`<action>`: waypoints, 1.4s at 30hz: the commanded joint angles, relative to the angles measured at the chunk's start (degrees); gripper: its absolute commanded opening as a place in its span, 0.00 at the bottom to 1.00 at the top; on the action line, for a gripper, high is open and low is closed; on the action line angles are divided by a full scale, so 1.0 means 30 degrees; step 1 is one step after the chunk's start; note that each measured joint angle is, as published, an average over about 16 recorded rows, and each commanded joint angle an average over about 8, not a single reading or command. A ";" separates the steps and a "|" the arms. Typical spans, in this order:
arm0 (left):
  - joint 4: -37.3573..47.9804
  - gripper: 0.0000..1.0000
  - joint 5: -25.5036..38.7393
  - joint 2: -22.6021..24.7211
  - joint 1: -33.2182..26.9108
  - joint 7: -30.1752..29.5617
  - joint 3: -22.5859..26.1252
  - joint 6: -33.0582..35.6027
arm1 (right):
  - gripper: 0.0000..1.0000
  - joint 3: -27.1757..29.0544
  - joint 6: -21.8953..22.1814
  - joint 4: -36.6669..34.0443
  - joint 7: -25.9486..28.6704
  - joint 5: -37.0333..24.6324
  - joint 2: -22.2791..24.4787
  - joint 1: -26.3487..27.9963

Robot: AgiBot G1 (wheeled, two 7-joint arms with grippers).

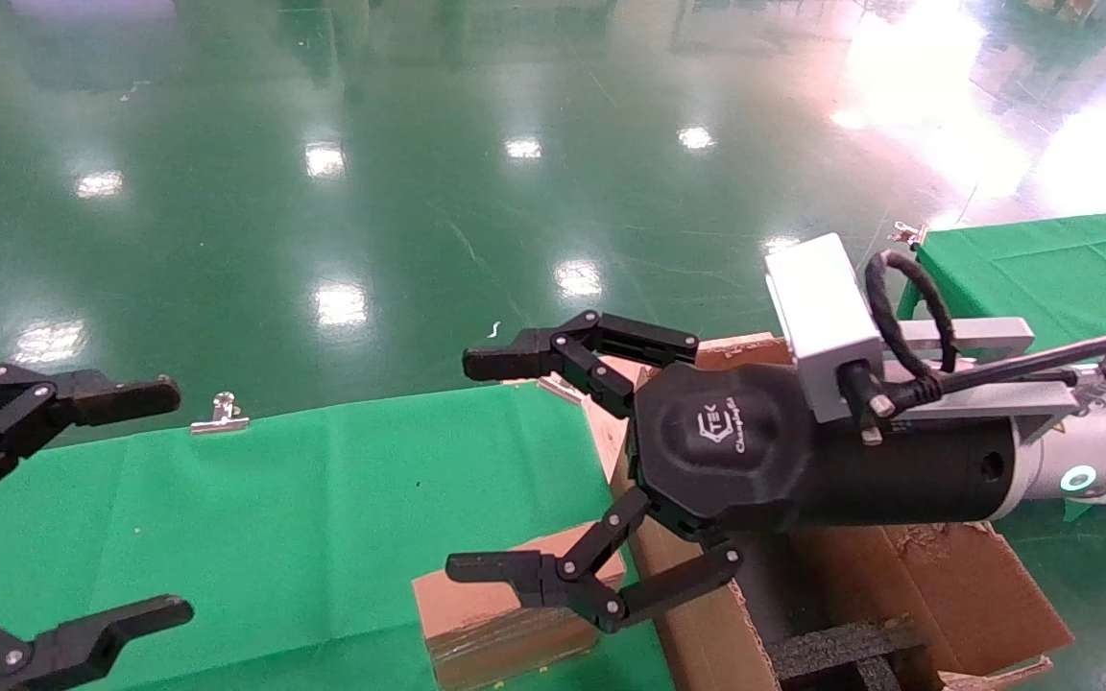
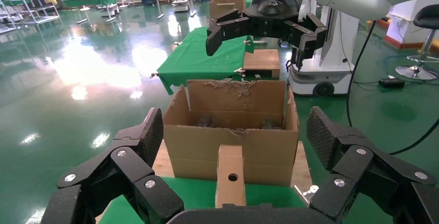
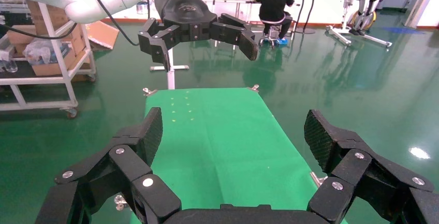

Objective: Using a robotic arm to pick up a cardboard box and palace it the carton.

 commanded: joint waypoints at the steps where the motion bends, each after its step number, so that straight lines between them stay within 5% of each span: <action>1: 0.0000 1.00 0.0000 0.0000 0.0000 0.0000 0.0000 0.0000 | 1.00 0.0000 0.0000 0.0000 0.0000 0.0000 0.0000 0.0000; 11: 0.0000 1.00 0.0000 0.0000 0.0000 0.0002 0.0000 0.0002 | 1.00 0.0000 0.0000 0.0000 0.0000 0.0000 0.0000 0.0000; 19: 0.0000 0.05 0.0000 0.0000 0.0000 0.0002 0.0000 0.0003 | 1.00 0.0000 0.0000 0.0000 0.0000 0.0000 0.0000 0.0000; 20: 0.0000 0.00 0.0000 0.0000 0.0000 0.0002 0.0000 0.0003 | 1.00 0.0000 0.0000 0.0000 0.0000 0.0000 0.0000 0.0000; 30: 0.0009 0.00 -0.0002 0.0001 -0.0005 0.0007 0.0005 0.0005 | 1.00 -0.0400 -0.0036 -0.0001 0.0318 -0.0730 0.0006 0.0287; 42: 0.0019 0.00 -0.0012 -0.0004 -0.0014 0.0019 0.0024 0.0005 | 1.00 -0.3838 -0.1230 -0.0559 0.1501 -0.6996 -0.1566 0.3978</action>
